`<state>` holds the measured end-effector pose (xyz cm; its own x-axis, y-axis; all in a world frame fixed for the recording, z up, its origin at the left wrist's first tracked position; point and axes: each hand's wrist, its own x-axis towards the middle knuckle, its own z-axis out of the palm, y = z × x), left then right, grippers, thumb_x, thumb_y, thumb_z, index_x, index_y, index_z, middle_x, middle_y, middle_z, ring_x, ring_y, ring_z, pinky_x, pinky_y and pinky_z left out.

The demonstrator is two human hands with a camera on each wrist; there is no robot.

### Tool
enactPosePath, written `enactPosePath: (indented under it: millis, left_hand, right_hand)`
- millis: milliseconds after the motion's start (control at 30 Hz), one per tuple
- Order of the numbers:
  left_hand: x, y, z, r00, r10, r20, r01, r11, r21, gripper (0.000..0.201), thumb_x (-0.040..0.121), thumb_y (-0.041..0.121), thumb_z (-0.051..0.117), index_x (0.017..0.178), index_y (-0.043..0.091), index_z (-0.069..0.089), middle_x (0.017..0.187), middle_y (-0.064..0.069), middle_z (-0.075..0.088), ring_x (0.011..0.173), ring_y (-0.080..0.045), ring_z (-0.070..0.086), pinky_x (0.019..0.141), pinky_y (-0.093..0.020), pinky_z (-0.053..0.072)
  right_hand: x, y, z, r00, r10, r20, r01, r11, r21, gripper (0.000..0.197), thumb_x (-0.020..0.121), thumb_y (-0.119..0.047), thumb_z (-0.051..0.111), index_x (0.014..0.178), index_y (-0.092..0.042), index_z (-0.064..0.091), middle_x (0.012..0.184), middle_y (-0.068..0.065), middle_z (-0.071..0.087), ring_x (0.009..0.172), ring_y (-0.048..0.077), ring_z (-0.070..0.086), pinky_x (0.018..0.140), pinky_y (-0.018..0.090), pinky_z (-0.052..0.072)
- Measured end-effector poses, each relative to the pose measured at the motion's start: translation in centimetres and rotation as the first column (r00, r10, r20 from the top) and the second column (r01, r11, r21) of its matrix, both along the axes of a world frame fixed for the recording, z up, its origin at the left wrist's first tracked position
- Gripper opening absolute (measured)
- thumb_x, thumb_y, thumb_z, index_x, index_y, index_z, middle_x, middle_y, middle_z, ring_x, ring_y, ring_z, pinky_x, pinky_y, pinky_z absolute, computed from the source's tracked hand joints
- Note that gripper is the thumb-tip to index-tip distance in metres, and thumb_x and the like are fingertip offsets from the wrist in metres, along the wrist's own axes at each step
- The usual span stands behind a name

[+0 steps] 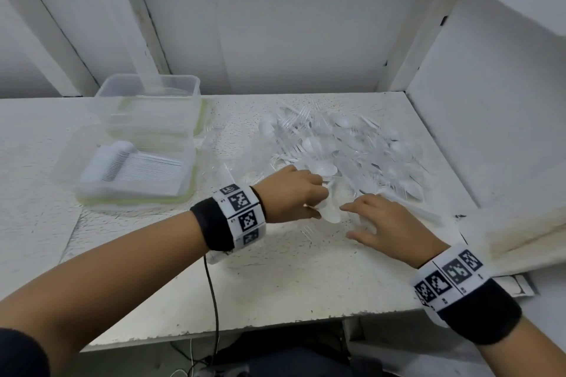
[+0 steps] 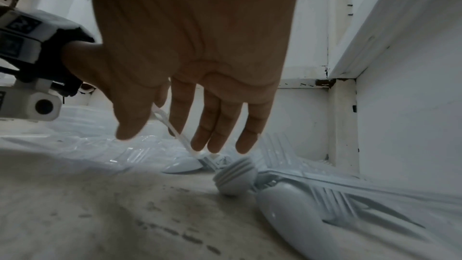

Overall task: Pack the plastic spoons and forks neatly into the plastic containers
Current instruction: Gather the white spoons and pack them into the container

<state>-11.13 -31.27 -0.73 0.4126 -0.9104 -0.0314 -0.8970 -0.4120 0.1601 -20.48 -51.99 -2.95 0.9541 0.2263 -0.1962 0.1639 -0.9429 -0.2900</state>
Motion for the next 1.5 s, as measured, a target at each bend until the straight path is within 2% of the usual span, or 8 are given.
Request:
enactPosePath:
  millis: [133, 267, 433, 633, 767, 1200, 1333, 1500]
  left_hand:
    - [0.8, 2.0, 0.3, 0.989, 0.0, -0.148, -0.027, 0.983, -0.182, 0.025, 0.086, 0.029, 0.065, 0.076, 0.009, 0.053, 0.083, 0.001, 0.046, 0.067, -0.016, 0.04, 0.064, -0.027, 0.03]
    - [1.4, 3.3, 0.8, 0.924, 0.101, -0.37, -0.24, 0.905, -0.352, 0.027, 0.086, 0.026, 0.065, 0.102, 0.005, 0.064, 0.105, 0.001, 0.055, 0.089, -0.013, 0.055, 0.075, -0.017, 0.041]
    - [1.4, 3.7, 2.4, 0.625, 0.129, -0.77, -0.646, 0.64, -0.417, 0.015, 0.087, 0.02, 0.064, 0.077, 0.017, 0.054, 0.101, 0.002, 0.071, 0.077, 0.003, 0.062, 0.061, -0.01, 0.044]
    - [1.7, 3.8, 2.1, 0.534, 0.141, -0.834, -0.788, 0.439, -0.431, 0.019, 0.081, 0.025, 0.07, 0.076, 0.016, 0.055, 0.093, -0.018, 0.068, 0.071, -0.01, 0.056, 0.054, -0.012, 0.043]
    - [1.7, 4.1, 1.9, 0.497, 0.116, -0.86, -0.822, 0.379, -0.425, 0.015, 0.082, 0.02, 0.07, 0.079, 0.021, 0.055, 0.077, 0.004, 0.062, 0.063, 0.001, 0.057, 0.06, -0.013, 0.046]
    - [1.5, 4.0, 0.0, 0.683, 0.416, -0.6, -0.654, 0.714, -0.25, 0.017, 0.091, 0.03, 0.057, 0.102, 0.023, 0.047, 0.062, 0.01, 0.045, 0.054, -0.003, 0.041, 0.055, -0.019, 0.032]
    - [0.9, 4.0, -0.9, 0.842, 0.365, -0.398, -0.414, 0.91, -0.039, 0.025, 0.088, 0.037, 0.059, 0.105, 0.019, 0.059, 0.066, 0.016, 0.046, 0.058, 0.002, 0.041, 0.056, -0.019, 0.032]
    - [-0.5, 3.7, -1.1, 0.949, 0.2, -0.244, -0.145, 0.963, 0.227, 0.031, 0.089, 0.034, 0.056, 0.119, 0.027, 0.06, 0.096, 0.007, 0.065, 0.083, -0.013, 0.053, 0.067, -0.021, 0.036]
  right_hand:
    - [0.0, -0.3, 0.5, 0.99, -0.102, 0.1, 0.09, 0.988, 0.122, 0.065, 0.079, -0.065, 0.031, 0.121, -0.024, 0.061, 0.111, -0.008, 0.059, 0.106, 0.011, 0.052, 0.089, 0.035, 0.043]
    - [-0.2, -2.1, 0.2, 0.924, -0.141, 0.355, 0.176, 0.982, -0.07, 0.021, 0.072, -0.014, 0.07, 0.093, -0.014, 0.072, 0.09, 0.009, 0.063, 0.081, 0.035, 0.06, 0.064, 0.038, 0.042]
    - [-0.5, -2.4, -1.6, 0.926, 0.033, 0.377, 0.114, 0.926, -0.361, 0.061, 0.028, -0.01, 0.088, 0.087, -0.02, 0.073, 0.086, 0.01, 0.062, 0.066, 0.033, 0.06, 0.05, 0.037, 0.045]
    - [-0.3, -2.7, -2.4, 0.907, 0.036, 0.419, 0.133, 0.921, -0.367, 0.038, 0.037, -0.014, 0.091, 0.07, -0.018, 0.073, 0.086, 0.009, 0.064, 0.069, 0.032, 0.061, 0.052, 0.037, 0.045]
    - [-0.5, -2.5, -2.8, 0.842, 0.064, 0.536, 0.089, 0.962, -0.256, 0.027, 0.046, -0.012, 0.092, 0.064, -0.018, 0.072, 0.082, 0.007, 0.064, 0.079, 0.028, 0.055, 0.053, 0.034, 0.038]
    - [0.8, 2.2, -0.5, 0.76, -0.073, 0.646, -0.102, 0.968, 0.229, 0.034, 0.094, -0.033, 0.046, 0.078, -0.005, 0.058, 0.082, 0.007, 0.055, 0.078, 0.016, 0.048, 0.071, 0.023, 0.041]
    - [1.8, 4.1, 1.9, 0.729, -0.339, 0.594, -0.079, 0.821, 0.565, 0.022, 0.098, -0.037, 0.032, 0.09, -0.02, 0.043, 0.097, 0.006, 0.062, 0.088, 0.014, 0.058, 0.075, 0.009, 0.044]
    - [3.3, 5.6, 4.5, 0.661, -0.61, 0.437, -0.053, 0.543, 0.838, 0.026, 0.095, -0.053, 0.027, 0.086, -0.028, 0.03, 0.073, -0.008, 0.065, 0.065, 0.021, 0.064, 0.057, 0.023, 0.048]
